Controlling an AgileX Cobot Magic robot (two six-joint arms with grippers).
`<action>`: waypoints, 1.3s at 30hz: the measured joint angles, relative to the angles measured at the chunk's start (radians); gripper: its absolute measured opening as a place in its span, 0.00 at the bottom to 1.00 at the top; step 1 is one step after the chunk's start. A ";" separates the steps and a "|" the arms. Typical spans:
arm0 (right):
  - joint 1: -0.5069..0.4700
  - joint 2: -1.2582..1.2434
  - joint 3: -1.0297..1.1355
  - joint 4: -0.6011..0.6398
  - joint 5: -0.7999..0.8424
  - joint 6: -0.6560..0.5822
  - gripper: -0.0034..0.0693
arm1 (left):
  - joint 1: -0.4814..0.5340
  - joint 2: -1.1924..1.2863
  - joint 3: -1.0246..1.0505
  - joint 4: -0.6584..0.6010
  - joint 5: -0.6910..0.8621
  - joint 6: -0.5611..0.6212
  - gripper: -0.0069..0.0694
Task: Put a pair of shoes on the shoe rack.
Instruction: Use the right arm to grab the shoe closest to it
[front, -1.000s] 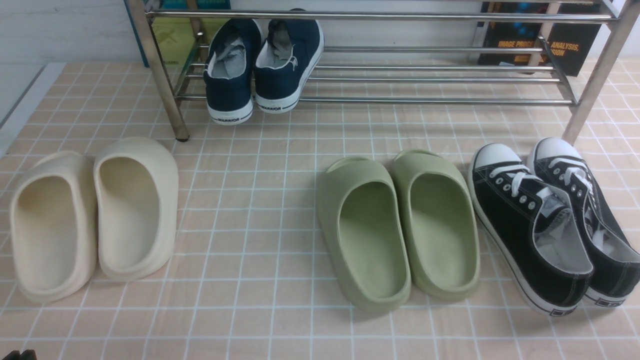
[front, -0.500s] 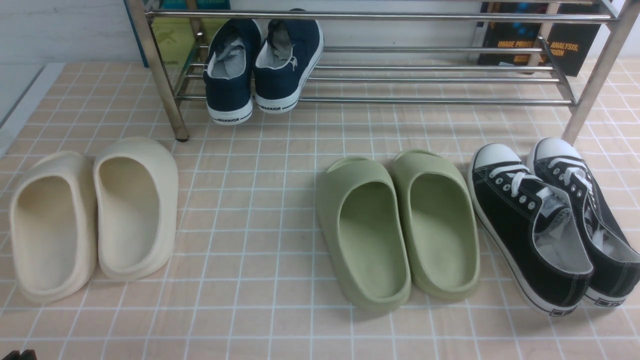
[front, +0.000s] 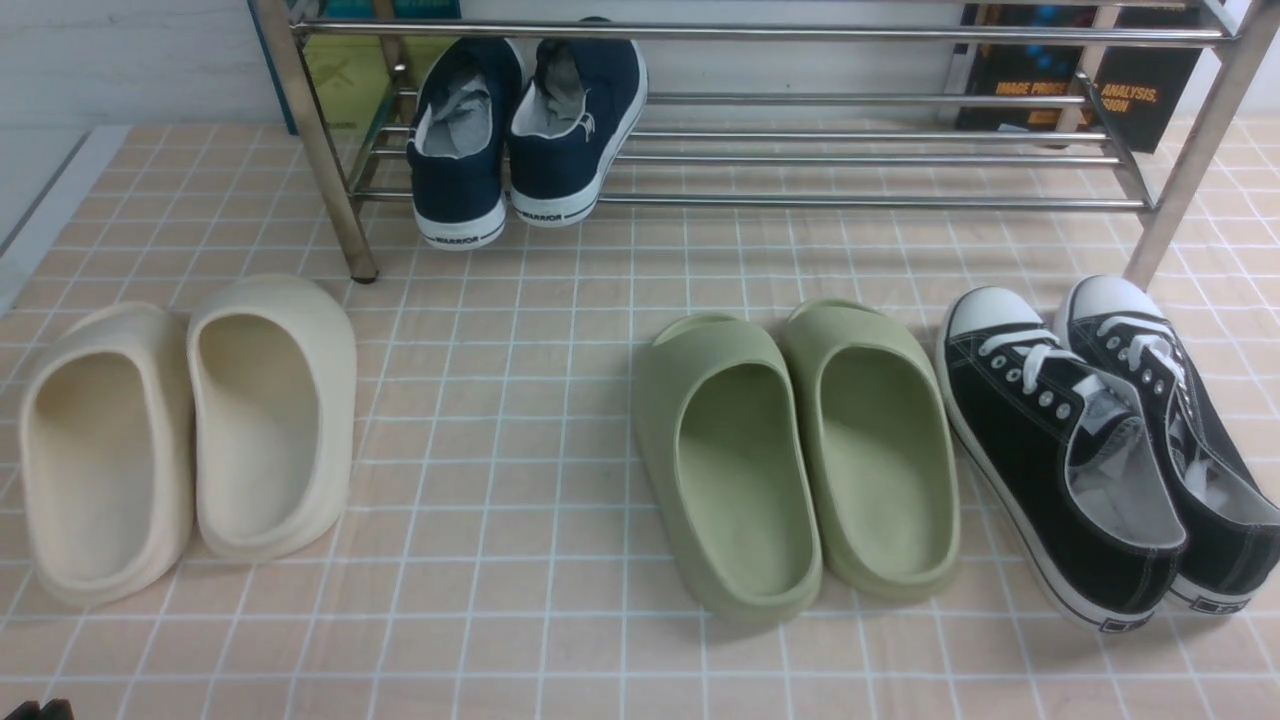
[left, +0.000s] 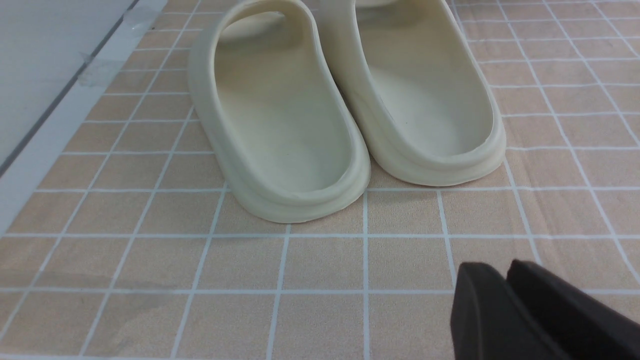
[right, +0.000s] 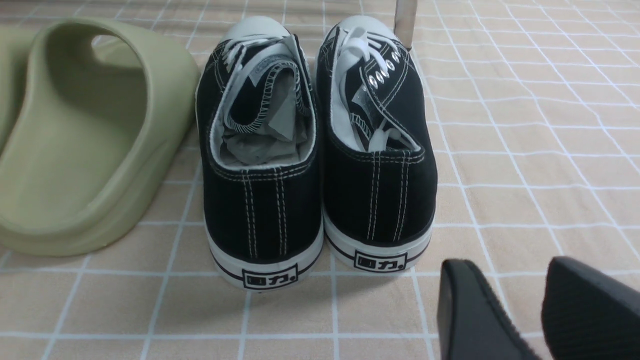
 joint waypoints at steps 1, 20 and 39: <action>0.000 0.000 0.000 0.020 -0.003 0.004 0.37 | 0.000 0.000 0.000 0.000 0.000 0.000 0.21; 0.000 0.000 0.004 0.659 -0.164 0.337 0.37 | 0.000 0.000 0.000 0.000 0.000 0.000 0.24; 0.000 0.585 -0.802 0.214 0.537 -0.163 0.02 | 0.000 0.000 0.000 0.001 0.000 0.000 0.28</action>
